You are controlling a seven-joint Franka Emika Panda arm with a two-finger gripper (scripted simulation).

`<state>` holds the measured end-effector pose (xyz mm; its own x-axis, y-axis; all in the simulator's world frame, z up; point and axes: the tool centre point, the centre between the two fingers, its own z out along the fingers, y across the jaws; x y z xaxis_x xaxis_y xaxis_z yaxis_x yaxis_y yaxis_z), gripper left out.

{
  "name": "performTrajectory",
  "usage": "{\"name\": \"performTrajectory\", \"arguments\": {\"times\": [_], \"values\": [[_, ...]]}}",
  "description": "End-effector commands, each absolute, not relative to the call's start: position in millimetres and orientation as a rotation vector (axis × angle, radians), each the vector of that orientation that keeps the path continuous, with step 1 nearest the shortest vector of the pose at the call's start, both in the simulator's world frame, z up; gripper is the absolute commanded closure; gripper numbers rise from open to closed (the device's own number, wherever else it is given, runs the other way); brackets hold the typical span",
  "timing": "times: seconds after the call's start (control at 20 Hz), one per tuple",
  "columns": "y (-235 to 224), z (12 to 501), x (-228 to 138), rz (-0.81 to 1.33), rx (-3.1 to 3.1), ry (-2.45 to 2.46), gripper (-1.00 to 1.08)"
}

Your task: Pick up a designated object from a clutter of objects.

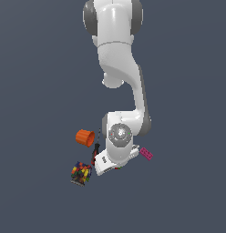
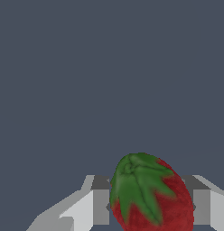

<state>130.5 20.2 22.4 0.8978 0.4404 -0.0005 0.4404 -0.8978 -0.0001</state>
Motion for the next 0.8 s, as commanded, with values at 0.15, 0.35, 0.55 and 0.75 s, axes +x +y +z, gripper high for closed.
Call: {"name": "performTrajectory", "arguments": {"times": [0.15,0.35,0.55,0.75], "values": [[20.2,22.8,130.4,0.000,-3.060,-0.710,1.08],[17.3,28.7,129.2,0.000,-3.060,-0.710,1.08],[10.6,42.6,126.1,0.000,-3.060,-0.710,1.08],[-0.4,65.1,121.3,0.000,-3.060,-0.710,1.08]]}}
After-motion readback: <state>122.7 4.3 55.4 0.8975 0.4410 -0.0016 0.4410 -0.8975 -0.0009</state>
